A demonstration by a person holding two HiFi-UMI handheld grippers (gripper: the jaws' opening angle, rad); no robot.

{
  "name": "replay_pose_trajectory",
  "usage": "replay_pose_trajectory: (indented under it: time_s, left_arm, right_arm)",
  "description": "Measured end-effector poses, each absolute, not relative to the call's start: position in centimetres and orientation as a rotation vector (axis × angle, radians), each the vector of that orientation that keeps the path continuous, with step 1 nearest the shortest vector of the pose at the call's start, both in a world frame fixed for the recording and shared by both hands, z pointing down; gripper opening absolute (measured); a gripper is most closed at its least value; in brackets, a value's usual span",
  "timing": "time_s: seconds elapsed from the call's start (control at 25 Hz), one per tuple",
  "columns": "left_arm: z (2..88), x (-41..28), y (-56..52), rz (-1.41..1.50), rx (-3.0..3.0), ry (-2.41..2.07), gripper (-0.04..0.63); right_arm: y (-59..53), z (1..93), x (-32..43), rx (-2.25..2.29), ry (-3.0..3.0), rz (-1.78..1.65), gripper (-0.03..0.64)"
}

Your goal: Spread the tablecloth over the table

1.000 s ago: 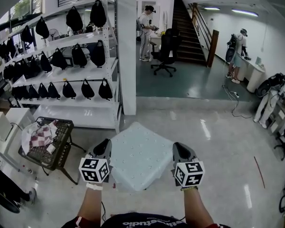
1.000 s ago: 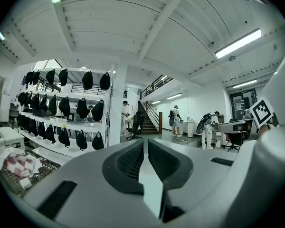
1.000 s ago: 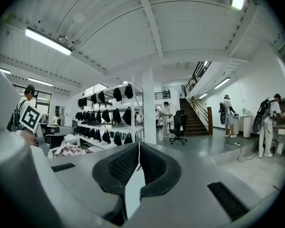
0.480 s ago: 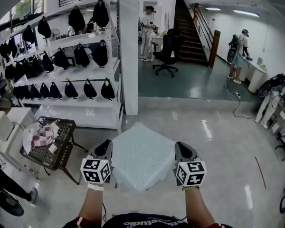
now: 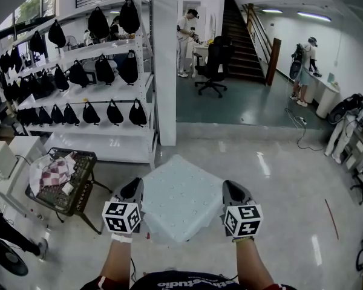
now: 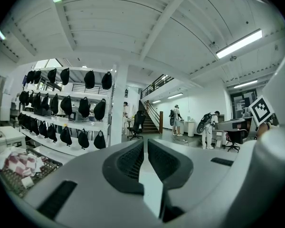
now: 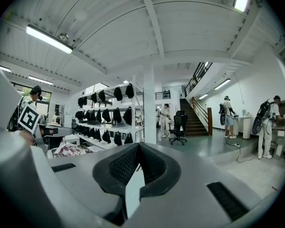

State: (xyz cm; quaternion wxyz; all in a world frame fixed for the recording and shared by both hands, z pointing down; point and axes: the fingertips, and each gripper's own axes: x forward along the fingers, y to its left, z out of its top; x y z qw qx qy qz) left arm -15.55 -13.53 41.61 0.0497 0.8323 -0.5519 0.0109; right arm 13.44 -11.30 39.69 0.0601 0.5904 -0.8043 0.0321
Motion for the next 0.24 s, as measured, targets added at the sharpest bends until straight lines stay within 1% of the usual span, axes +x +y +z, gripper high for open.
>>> replay_pose_trajectory:
  time_s: [0.24]
  left_arm:
    - [41.56, -16.01, -13.82, -0.014, 2.522, -1.656, 0.041]
  right_arm:
    - [-11.6, 39.69, 13.11, 1.792, -2.431, 0.1, 0.028]
